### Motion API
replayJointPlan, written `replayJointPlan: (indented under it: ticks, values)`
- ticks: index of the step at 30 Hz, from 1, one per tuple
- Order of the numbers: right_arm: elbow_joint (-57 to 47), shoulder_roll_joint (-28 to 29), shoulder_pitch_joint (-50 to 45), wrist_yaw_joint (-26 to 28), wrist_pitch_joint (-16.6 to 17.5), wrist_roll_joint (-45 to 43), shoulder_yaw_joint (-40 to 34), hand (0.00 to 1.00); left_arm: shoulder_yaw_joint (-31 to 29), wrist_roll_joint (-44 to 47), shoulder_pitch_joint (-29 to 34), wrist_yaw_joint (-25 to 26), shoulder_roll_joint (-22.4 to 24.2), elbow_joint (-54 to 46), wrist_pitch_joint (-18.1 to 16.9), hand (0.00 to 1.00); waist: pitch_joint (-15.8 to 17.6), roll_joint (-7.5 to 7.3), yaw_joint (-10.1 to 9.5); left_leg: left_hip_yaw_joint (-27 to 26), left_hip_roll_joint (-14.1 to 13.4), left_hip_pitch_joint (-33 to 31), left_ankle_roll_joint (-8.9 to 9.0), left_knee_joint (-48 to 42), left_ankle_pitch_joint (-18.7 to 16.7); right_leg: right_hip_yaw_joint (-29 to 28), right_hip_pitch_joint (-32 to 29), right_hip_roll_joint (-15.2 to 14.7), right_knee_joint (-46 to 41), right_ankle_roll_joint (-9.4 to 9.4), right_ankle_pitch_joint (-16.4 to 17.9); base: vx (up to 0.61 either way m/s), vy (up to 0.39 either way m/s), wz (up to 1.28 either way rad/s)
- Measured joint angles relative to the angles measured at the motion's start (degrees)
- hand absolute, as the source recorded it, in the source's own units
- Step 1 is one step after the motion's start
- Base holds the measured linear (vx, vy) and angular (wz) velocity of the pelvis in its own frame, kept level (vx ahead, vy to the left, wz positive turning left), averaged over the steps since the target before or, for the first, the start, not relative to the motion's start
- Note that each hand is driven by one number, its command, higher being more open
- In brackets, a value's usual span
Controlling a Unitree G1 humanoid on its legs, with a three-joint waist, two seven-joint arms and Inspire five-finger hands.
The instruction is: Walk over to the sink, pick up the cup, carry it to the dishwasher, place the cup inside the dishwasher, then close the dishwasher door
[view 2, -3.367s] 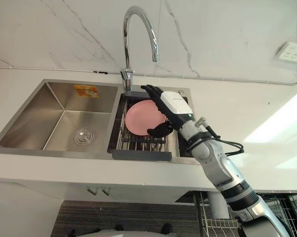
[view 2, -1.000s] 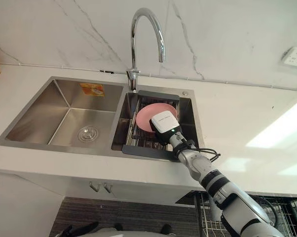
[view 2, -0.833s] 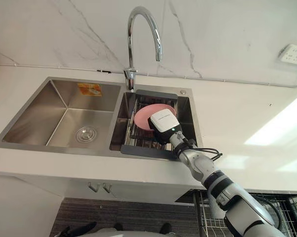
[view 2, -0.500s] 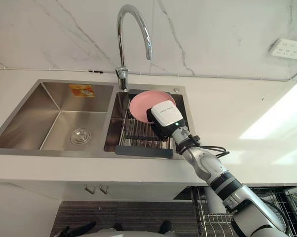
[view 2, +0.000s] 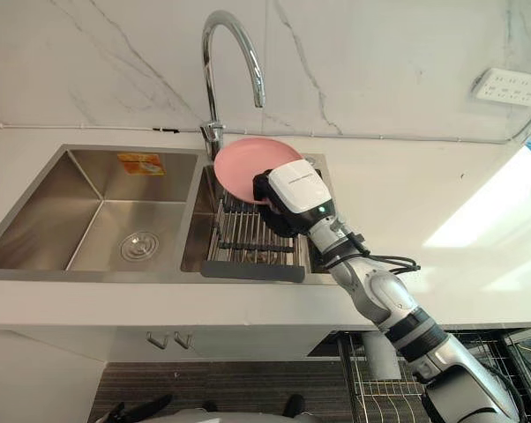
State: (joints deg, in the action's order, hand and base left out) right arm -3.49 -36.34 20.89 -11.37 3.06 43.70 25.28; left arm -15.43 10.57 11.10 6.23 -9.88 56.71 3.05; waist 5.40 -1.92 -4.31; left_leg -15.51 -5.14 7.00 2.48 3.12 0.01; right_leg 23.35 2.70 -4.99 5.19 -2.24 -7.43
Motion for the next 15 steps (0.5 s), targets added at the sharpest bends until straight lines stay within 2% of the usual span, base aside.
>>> replayJointPlan:
  ticks: [2, 3, 5, 6, 8, 9, 10, 11, 12, 13, 15]
  values:
    - [-0.16, -0.08, -0.27, -0.03, 0.08, -1.07, -0.53, 0.00, 0.00, -1.15, 1.43, -0.08, 0.47, -0.16, -1.00, 1.00, -0.02, -0.01, -0.76, 1.56, 0.39, -0.08, 0.14, -4.53, -2.56, -4.68, -0.49, 0.16, -0.02, 0.36, -0.51, 0.01, 0.040, -0.98]
    - [-0.46, -0.10, -0.26, -0.04, 0.77, -1.11, -0.54, 0.00, 0.00, -1.15, 2.84, -0.08, 0.88, -0.27, -1.36, 1.00, -0.07, 0.28, -1.27, 3.41, 0.00, -0.41, 0.20, -7.81, -4.90, -8.41, -1.17, 0.68, -0.08, 0.47, -1.20, 0.01, 0.030, -1.43]
    - [-1.97, -0.33, -0.55, -0.05, 0.95, -1.09, -0.80, 0.00, 0.00, -1.15, 4.00, -0.08, 1.51, -0.25, -1.42, 1.00, -0.22, 1.29, -1.16, 3.98, -0.78, -1.18, 0.70, -11.16, -8.33, -12.15, -2.18, 1.61, -0.26, 0.55, -2.09, -0.02, 0.039, -1.42]
    - [-4.24, -0.33, -2.04, -0.21, 0.76, -1.08, -2.26, 0.00, 0.05, -1.31, 4.25, -0.14, 1.74, -0.20, -1.39, 1.00, -0.12, 1.49, -0.79, 2.56, -0.92, -2.66, 0.38, -15.51, -11.19, -16.82, -4.15, 2.26, -0.35, 0.49, -3.81, -0.05, 0.076, -1.50]
    - [-5.35, -0.37, -3.20, -1.05, 0.64, -1.07, -4.08, 0.00, 0.24, -1.28, 3.92, -0.15, 1.84, -0.37, -1.29, 1.00, 0.13, 1.80, -0.07, 1.49, -0.67, -4.65, -0.28, -20.07, -14.45, -22.46, -6.93, 3.07, -0.55, 0.04, -5.97, -0.13, 0.118, -1.74]
    - [-5.33, -0.37, -3.82, -1.53, 0.46, -1.02, -4.89, 0.00, 0.23, -1.28, 3.53, -0.16, 1.72, -0.72, -0.98, 1.00, 0.43, 1.82, 0.51, -1.14, -0.50, -4.96, -0.84, -21.77, -15.76, -25.68, -8.21, 3.23, -0.73, -0.37, -6.96, -0.21, 0.158, -1.68]
    - [-5.34, -0.53, -4.20, -1.58, 0.36, -1.01, -5.35, 0.00, 0.23, -1.29, 3.54, -0.24, 1.54, -1.34, -0.91, 1.00, 0.63, 1.61, 1.68, -2.96, 0.07, -4.87, -1.39, -22.83, -16.26, -27.23, -8.88, 2.87, -0.98, -0.89, -6.07, -0.23, 0.182, -1.30]
    - [-5.34, -0.92, -4.72, -1.68, 0.38, -0.86, -6.02, 0.00, 0.24, -1.34, 3.40, -0.30, 1.42, -2.14, -0.80, 1.00, 0.94, 1.85, 2.62, -4.69, -0.09, -4.58, -2.48, -22.31, -15.84, -24.86, -9.34, 2.05, -1.18, -0.82, -3.45, -0.21, 0.141, -1.11]
    - [-5.40, -1.43, -5.39, -2.08, 0.44, -0.86, -7.05, 0.00, 0.31, -1.31, 2.73, -0.22, 1.19, -2.87, 0.34, 1.00, 1.53, 3.19, 2.93, -7.96, -0.82, -3.43, -3.06, -20.23, -14.87, -15.76, -11.06, 0.21, -5.29, 2.49, 0.86, -0.20, 0.141, -1.11]
    - [-5.47, -1.73, -5.33, -2.44, 0.56, -0.86, -7.24, 0.00, 0.14, -0.92, 2.49, -0.18, 1.20, -2.40, 1.16, 1.00, 1.82, 3.58, 2.65, -9.85, -1.23, -2.85, -2.94, -19.56, -14.59, -11.45, -12.80, -1.17, -9.98, 4.00, 1.93, -0.14, 0.106, -1.22]
    - [-5.50, -2.36, -5.35, -3.19, 1.77, -0.87, -7.39, 0.00, -0.01, -0.84, 3.32, -0.02, 0.93, -2.59, 2.00, 1.00, 2.00, 3.96, 2.58, -14.23, -2.34, -1.79, -2.97, -19.04, -14.38, -1.73, -14.84, -5.79, -25.72, 7.24, 5.44, -0.13, 0.121, -1.11]
